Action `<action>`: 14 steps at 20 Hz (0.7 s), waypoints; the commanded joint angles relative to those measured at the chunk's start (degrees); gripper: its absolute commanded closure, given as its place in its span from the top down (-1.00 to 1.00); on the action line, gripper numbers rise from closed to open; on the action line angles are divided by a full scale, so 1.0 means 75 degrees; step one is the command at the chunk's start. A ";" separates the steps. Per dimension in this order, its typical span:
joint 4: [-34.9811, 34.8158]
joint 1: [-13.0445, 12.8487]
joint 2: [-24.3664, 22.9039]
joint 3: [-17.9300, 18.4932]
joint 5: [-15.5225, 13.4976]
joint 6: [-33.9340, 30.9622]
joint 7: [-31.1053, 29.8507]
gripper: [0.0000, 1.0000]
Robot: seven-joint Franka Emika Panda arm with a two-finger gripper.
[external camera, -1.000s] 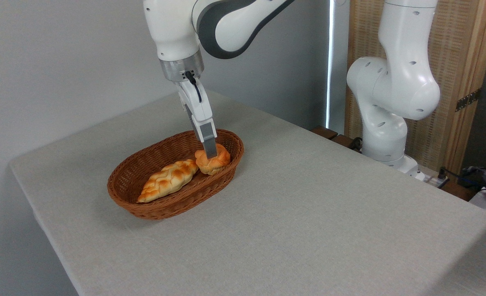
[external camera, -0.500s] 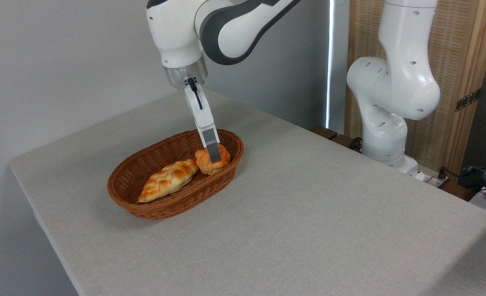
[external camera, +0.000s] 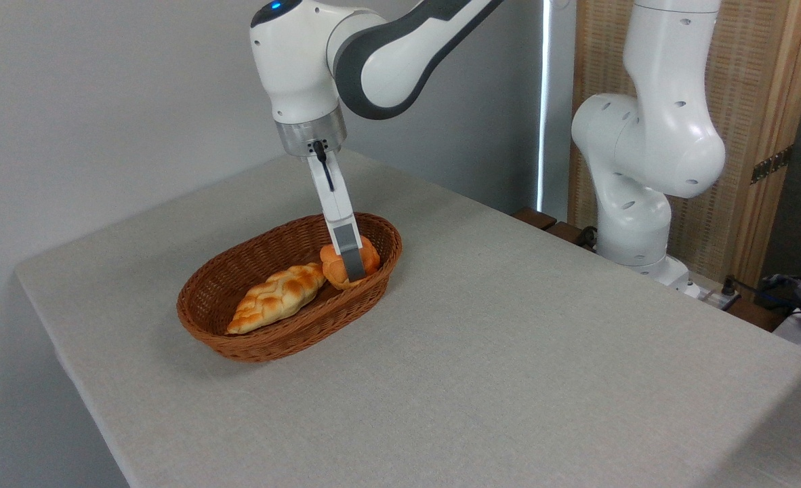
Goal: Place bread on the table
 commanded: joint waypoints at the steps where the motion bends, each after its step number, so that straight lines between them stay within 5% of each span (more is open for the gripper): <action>1: -0.0156 0.0003 -0.0046 -0.0058 0.0089 0.0184 0.0107 1.00; 4: -0.0156 0.0003 -0.0046 -0.0058 0.0089 0.0184 0.0107 0.93; 6: -0.0144 0.0003 -0.0046 -0.0058 0.0089 0.0184 0.0107 0.35; 9: -0.0144 0.0003 -0.0057 -0.0058 0.0089 0.0184 0.0107 -0.22; 14: -0.0144 0.0015 -0.0057 -0.0046 0.0100 0.0184 0.0095 -0.22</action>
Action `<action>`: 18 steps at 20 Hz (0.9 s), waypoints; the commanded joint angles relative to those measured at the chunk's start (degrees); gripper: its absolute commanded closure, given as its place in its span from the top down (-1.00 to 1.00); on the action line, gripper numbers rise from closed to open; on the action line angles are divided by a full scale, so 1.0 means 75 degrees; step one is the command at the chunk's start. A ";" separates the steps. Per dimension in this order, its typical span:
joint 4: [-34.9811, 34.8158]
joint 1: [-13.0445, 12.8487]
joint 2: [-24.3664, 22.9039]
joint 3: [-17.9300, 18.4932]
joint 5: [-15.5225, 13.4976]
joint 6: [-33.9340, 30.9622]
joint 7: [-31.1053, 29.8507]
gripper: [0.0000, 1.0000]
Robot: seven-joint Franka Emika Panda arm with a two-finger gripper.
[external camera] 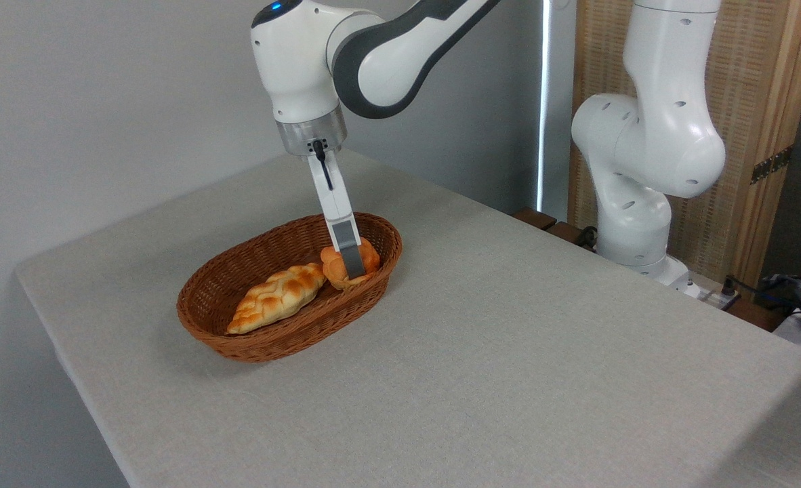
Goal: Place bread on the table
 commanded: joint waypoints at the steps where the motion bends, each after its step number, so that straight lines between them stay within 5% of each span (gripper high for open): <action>1: -0.0128 0.0011 -0.0055 0.0011 0.0041 0.0190 0.0106 -0.22; 18: -0.0046 0.0035 -0.0125 0.0069 0.0029 0.0178 0.0024 -0.22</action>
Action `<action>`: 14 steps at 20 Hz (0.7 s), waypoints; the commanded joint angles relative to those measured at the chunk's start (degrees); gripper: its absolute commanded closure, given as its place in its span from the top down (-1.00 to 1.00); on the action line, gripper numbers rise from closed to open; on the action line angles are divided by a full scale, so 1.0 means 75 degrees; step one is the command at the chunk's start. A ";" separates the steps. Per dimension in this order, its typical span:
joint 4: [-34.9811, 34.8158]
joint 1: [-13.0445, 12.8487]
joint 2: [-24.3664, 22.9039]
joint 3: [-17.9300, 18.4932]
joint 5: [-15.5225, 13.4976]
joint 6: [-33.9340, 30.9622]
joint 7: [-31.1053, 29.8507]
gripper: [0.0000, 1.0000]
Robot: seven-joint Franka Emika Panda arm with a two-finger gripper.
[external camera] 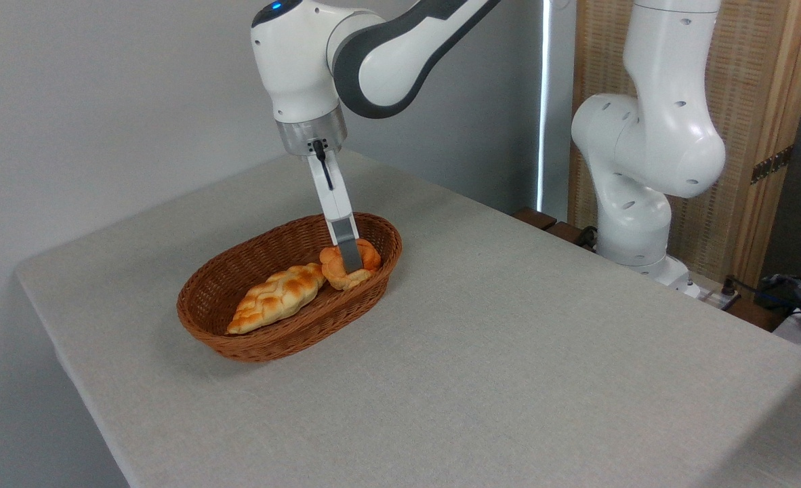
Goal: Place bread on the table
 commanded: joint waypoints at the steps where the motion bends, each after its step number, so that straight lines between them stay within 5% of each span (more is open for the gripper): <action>1: 0.0055 0.0018 -0.0121 0.0068 0.0027 0.0115 0.0013 -0.22; 14: 0.1789 0.0041 -0.0121 0.1297 -0.0055 -0.1034 0.0012 -0.22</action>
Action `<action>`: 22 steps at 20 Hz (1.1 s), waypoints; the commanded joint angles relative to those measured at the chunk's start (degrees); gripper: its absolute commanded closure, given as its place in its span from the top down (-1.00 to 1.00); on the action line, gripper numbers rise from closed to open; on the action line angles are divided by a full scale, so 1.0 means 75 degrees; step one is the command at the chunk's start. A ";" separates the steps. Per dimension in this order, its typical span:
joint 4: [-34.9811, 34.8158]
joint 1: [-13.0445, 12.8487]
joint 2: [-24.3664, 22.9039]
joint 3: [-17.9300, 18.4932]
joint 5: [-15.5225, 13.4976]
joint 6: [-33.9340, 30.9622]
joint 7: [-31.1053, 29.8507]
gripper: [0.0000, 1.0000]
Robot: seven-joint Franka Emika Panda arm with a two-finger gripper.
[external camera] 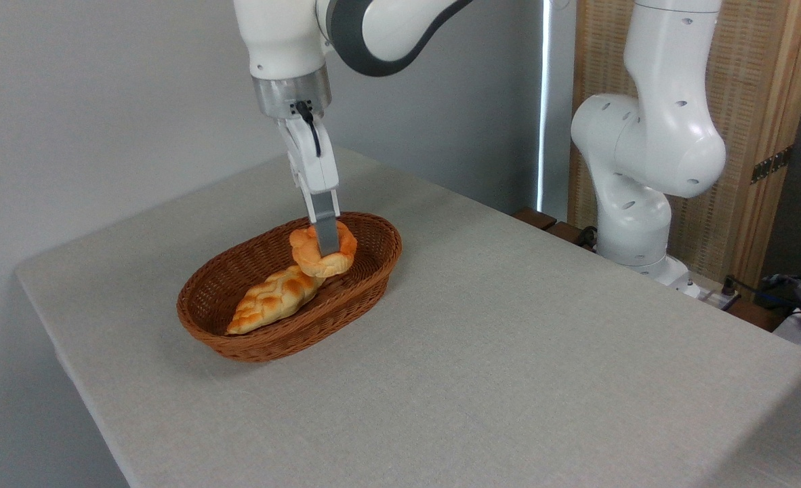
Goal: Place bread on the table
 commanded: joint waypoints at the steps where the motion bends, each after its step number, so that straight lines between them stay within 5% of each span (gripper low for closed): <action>1: 0.0613 -0.0031 -0.0040 0.0607 -0.0024 -0.0316 0.0090 -0.21; 7: 0.1188 -0.0031 0.0275 0.1651 0.0082 0.0070 0.0160 -0.13; 17: 0.1329 -0.0020 0.1811 0.1792 0.1464 0.1956 0.0243 -0.11; 19: 0.1329 -0.0020 0.1881 0.1792 0.1686 0.2015 0.0243 0.04; 22: 0.1306 -0.0020 0.1905 0.1792 0.1769 0.2016 0.0254 0.61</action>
